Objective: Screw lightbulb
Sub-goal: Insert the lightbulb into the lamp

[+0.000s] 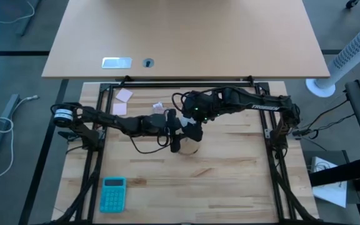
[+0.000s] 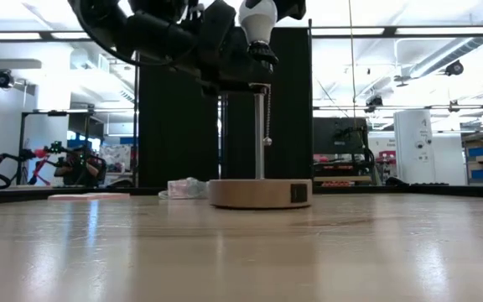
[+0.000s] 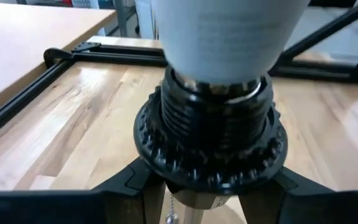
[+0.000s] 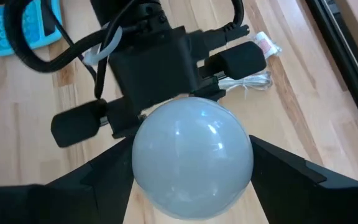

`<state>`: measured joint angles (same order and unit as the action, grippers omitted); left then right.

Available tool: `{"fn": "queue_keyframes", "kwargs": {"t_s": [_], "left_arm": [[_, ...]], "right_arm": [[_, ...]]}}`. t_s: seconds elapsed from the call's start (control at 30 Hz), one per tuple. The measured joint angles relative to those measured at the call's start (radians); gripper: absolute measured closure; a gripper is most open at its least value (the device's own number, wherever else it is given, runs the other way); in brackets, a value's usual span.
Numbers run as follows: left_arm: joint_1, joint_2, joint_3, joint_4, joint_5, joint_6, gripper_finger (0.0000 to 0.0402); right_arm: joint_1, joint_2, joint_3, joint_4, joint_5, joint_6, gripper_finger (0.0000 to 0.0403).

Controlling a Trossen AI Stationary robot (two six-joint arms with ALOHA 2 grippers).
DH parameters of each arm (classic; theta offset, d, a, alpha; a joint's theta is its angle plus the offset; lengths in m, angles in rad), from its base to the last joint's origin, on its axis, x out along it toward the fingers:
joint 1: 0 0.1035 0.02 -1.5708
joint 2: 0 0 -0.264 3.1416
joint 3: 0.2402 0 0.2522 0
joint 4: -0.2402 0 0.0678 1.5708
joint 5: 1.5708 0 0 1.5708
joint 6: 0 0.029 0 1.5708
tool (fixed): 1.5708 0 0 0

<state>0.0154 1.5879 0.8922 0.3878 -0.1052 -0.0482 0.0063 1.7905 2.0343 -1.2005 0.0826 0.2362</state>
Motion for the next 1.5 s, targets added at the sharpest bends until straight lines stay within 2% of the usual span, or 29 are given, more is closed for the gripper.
{"fn": "queue_keyframes", "kwargs": {"t_s": [0.17,0.57,0.73,0.93,1.07,1.5], "left_arm": [[0.003,-0.007,0.004,-0.012,-0.013,-0.006,0.0249],[0.005,-0.013,0.002,-0.008,-0.018,-0.168,0.0248],[0.005,-0.016,0.011,-0.056,-0.066,-0.147,0.0248],[0.008,-0.018,0.038,-0.092,-0.075,-0.145,0.0248],[0.008,-0.018,0.066,-0.150,-0.123,-0.143,0.0248],[0.008,-0.019,0.074,-0.148,-0.246,-0.155,0.0248]], "right_arm": [[0.000,-0.002,0.002,0.003,0.026,0.037,0.0128],[-0.006,-0.003,0.002,0.005,0.051,0.054,0.0129],[-0.018,-0.003,0.001,0.004,0.056,0.091,0.0134],[-0.020,-0.003,0.001,0.005,0.070,0.125,0.0129],[-0.021,-0.003,0.001,0.005,0.097,0.167,0.0134],[-0.027,-0.003,0.001,0.011,0.169,0.346,0.0134]]}}
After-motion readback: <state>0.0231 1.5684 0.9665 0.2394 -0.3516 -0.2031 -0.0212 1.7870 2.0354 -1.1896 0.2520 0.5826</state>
